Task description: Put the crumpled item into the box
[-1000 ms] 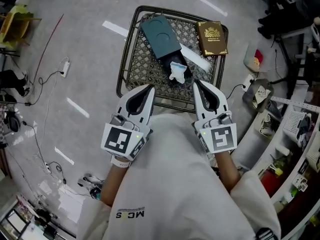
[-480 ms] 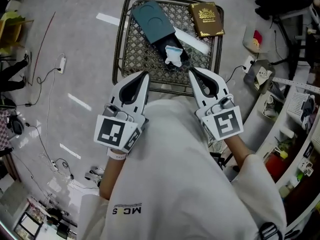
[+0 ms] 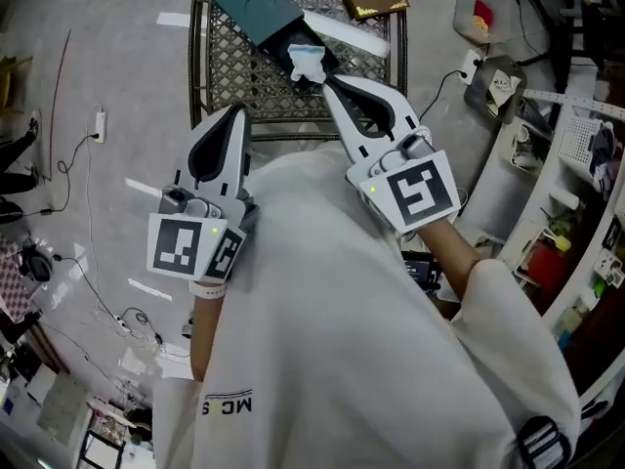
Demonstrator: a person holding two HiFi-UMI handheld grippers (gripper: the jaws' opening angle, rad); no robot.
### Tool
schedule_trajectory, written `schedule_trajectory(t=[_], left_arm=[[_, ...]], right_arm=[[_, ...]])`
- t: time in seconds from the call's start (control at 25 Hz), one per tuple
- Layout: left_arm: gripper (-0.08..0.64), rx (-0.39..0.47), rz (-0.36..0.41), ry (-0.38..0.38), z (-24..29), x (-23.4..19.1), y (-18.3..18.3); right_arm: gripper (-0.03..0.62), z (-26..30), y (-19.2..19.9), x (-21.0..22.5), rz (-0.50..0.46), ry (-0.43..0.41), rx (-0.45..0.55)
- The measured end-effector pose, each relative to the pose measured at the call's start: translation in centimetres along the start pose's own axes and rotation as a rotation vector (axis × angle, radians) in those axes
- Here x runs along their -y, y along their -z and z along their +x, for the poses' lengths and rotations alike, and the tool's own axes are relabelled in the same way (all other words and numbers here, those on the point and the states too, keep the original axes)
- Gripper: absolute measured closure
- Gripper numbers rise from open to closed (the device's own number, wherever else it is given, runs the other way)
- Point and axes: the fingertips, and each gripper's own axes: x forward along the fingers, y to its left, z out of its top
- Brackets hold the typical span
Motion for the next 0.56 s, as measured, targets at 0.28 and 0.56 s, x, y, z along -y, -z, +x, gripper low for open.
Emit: schedule_trajectory(t=[0.28,0.56], left_arm=[[0.538,-0.012,-0.012,-0.012,-0.1,0.4,0.6],[0.538,-0.010,-0.012,-0.002,0.3,1.5,0.7]], right_arm=[[0.577,0.2,-1.3,0.2,0.030,0.023,0.054],[0.577,-0.9,-1.0,1.2,0.050,0.059,0.060]])
